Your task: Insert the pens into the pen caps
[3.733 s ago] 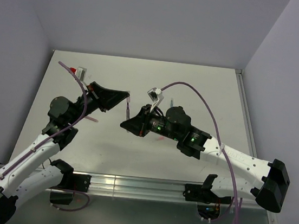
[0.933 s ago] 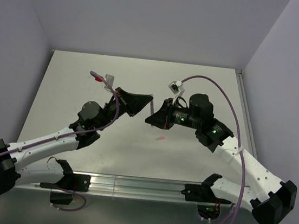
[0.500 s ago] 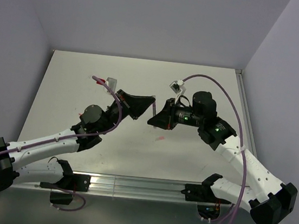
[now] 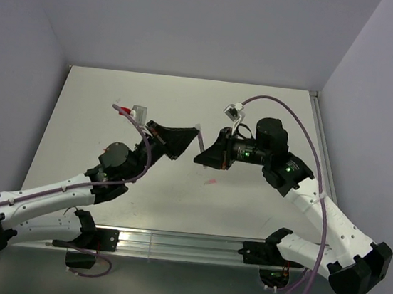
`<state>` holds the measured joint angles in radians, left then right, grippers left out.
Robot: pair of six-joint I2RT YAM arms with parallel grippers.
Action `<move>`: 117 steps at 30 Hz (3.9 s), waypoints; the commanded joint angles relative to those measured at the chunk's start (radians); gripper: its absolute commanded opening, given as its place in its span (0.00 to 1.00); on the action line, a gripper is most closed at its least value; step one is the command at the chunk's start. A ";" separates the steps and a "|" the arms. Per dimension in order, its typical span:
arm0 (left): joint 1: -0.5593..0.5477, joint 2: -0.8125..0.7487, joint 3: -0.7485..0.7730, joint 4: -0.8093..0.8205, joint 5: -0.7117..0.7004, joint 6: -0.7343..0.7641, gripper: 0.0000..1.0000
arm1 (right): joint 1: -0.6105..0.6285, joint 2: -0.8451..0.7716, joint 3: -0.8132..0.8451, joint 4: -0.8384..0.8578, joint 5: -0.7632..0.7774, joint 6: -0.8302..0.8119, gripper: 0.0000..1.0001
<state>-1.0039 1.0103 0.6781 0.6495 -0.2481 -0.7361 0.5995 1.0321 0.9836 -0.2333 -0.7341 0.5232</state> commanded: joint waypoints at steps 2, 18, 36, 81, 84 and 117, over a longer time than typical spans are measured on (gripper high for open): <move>-0.065 -0.049 0.038 -0.160 0.078 0.052 0.23 | -0.066 -0.041 0.055 0.175 0.194 0.028 0.00; 0.137 -0.046 0.202 -0.291 0.185 0.072 0.65 | -0.018 -0.087 0.023 0.124 0.137 0.005 0.00; 0.255 0.099 0.298 -0.203 0.589 0.015 0.66 | 0.059 -0.040 0.076 0.071 0.144 -0.040 0.00; 0.266 0.128 0.282 -0.202 0.682 -0.037 0.00 | 0.092 -0.072 0.105 0.009 0.282 -0.106 0.00; 0.264 0.126 0.250 -0.169 0.698 -0.055 0.00 | 0.089 -0.070 0.127 0.005 0.297 -0.106 0.00; 0.067 0.169 0.090 -0.094 0.595 -0.062 0.00 | -0.044 0.068 0.397 0.028 0.282 -0.068 0.00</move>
<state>-0.8448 1.1473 0.8330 0.6933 0.1291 -0.8291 0.6300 1.0916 1.2457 -0.5117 -0.6033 0.3801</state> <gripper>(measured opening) 0.183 0.219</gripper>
